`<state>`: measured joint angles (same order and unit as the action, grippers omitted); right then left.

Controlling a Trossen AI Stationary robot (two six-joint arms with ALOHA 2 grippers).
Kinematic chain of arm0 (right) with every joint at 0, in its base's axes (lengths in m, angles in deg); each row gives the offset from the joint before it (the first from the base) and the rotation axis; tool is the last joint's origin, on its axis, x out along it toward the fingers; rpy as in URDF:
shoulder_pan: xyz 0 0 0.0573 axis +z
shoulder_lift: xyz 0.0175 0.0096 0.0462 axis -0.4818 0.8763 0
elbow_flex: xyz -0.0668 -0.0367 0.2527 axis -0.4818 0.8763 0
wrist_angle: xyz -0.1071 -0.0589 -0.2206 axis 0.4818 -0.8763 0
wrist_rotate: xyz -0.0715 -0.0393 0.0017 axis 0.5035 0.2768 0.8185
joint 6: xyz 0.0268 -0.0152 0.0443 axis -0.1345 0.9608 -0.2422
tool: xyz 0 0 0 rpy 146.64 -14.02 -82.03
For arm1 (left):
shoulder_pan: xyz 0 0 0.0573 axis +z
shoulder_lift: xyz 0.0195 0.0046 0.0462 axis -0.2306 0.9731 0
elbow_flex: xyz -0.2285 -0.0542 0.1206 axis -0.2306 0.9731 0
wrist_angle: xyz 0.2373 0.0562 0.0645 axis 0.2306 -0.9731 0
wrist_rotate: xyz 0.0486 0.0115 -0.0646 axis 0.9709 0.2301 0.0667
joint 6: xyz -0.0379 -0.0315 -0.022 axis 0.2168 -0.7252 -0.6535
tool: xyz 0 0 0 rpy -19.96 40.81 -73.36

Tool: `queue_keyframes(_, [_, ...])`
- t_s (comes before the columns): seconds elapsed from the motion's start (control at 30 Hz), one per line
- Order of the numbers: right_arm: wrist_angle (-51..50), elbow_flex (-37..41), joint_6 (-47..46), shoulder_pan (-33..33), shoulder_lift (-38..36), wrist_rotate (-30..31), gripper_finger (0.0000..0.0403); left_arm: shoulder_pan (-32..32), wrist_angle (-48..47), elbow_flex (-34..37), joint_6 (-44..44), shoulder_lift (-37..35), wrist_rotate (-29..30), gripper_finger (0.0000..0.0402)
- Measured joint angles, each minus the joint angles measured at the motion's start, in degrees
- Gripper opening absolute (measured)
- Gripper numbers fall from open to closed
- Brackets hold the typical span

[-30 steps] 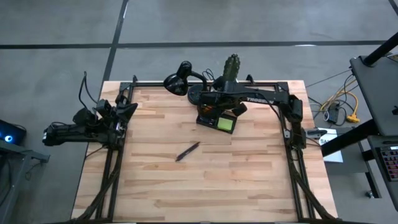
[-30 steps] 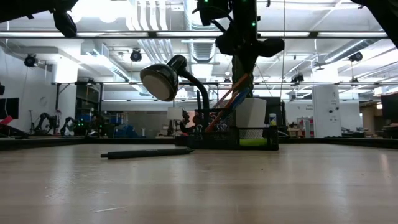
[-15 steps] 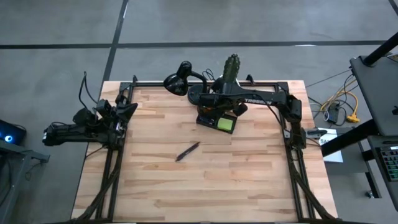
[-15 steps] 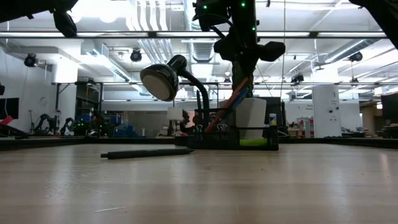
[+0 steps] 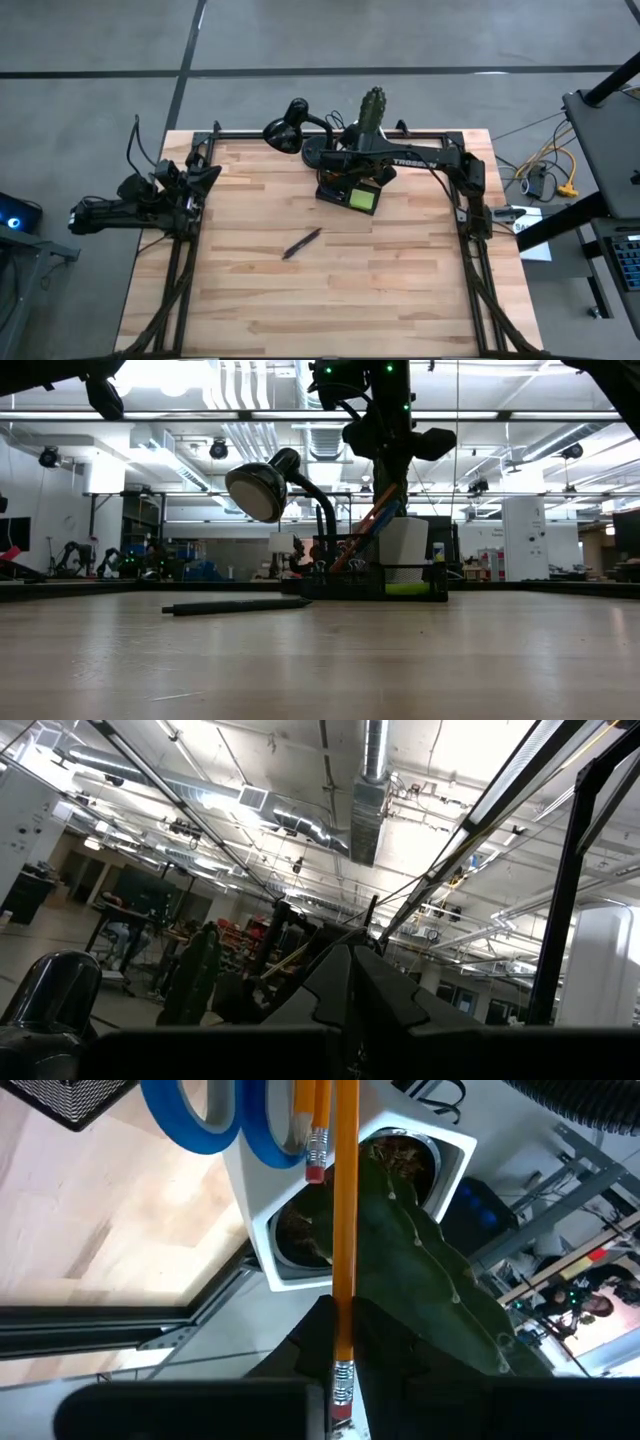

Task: Pick and place office supplies into organizer
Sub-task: Put the orange pencil into the black desk organizer, then put the bottom black pen into the black desk organizer

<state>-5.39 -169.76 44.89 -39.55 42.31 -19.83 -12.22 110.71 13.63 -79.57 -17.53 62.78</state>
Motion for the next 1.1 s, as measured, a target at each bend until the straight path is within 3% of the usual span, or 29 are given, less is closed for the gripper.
queue_keyframes(0.27, [-0.02,-0.05,-0.36,0.08,0.0,0.0,0.0049,-0.01,0.0,-0.01,0.0,0.01,0.0,0.0])
queue_keyframes(0.63, [0.0,-4.01,-1.0,0.52,0.0,0.44,0.0054,-0.01,0.0,0.0,0.02,0.0,0.0,0.0])
queue_keyframes(0.83, [-0.92,-9.02,-10.21,0.65,-0.12,2.42,0.0054,0.01,-0.01,0.0,0.02,0.0,-0.02,0.0])
queue_keyframes(0.93, [-2.32,-12.28,-17.77,0.18,-0.74,-2.59,0.0054,0.0,0.0,-0.01,0.02,0.0,0.0,0.0])
queue_keyframes(1.1, [-2.15,-15.88,-29.49,-2.68,-4.93,-24.74,0.0054,-0.01,-0.02,0.0,0.04,0.02,0.0,0.0])
